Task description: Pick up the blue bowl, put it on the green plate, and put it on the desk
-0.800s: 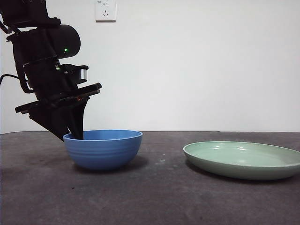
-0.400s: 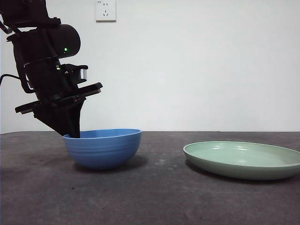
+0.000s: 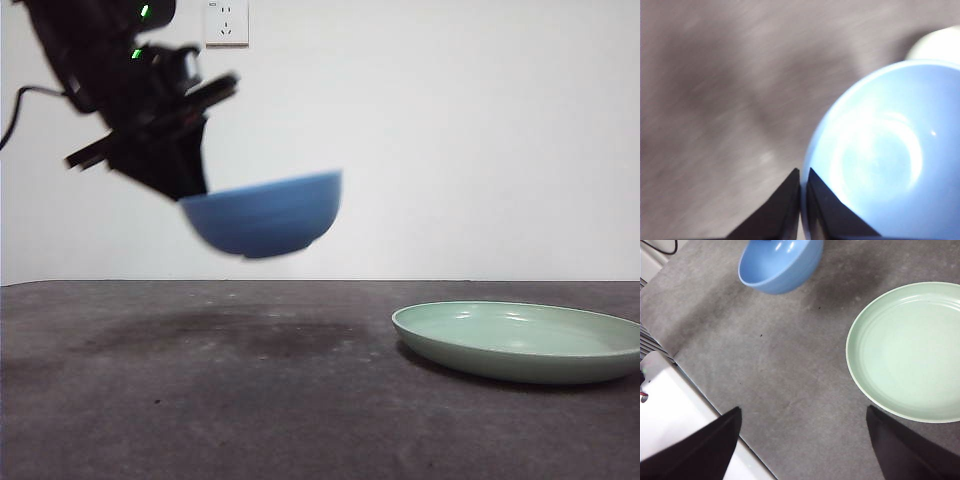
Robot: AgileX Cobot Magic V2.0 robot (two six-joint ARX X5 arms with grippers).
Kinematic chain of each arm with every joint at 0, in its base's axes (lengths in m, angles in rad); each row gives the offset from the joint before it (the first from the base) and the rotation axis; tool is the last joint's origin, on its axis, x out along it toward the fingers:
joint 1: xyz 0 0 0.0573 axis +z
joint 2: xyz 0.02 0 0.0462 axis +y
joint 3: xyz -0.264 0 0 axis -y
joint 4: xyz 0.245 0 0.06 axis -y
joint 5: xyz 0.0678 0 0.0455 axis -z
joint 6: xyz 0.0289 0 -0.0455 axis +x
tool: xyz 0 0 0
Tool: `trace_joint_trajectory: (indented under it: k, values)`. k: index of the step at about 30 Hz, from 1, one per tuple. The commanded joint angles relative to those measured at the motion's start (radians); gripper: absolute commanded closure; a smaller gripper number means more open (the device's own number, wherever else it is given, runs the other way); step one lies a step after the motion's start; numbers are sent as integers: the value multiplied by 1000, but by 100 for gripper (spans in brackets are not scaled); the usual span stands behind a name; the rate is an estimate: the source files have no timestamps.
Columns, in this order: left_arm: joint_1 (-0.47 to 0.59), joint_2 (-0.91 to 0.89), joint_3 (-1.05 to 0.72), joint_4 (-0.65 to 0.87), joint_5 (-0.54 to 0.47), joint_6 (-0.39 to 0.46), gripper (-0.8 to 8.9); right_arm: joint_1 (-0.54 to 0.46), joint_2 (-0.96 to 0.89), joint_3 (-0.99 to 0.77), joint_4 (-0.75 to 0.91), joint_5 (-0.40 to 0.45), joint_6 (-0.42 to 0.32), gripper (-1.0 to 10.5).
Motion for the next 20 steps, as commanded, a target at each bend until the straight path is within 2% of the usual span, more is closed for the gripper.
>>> trace_joint_trajectory:
  k: [1, 13, 20]
  values:
    - [-43, 15, 60, 3, 9, -26, 804, 4, 4, 20, 8, -2, 30, 548]
    - [-216, 172, 292, 15, 2, -53, 804, 4, -35, 20, -5, 3, 34, 548]
    - [-282, 344, 428, -7, -11, -55, 804, 4, -85, 20, -26, 71, 41, 548]
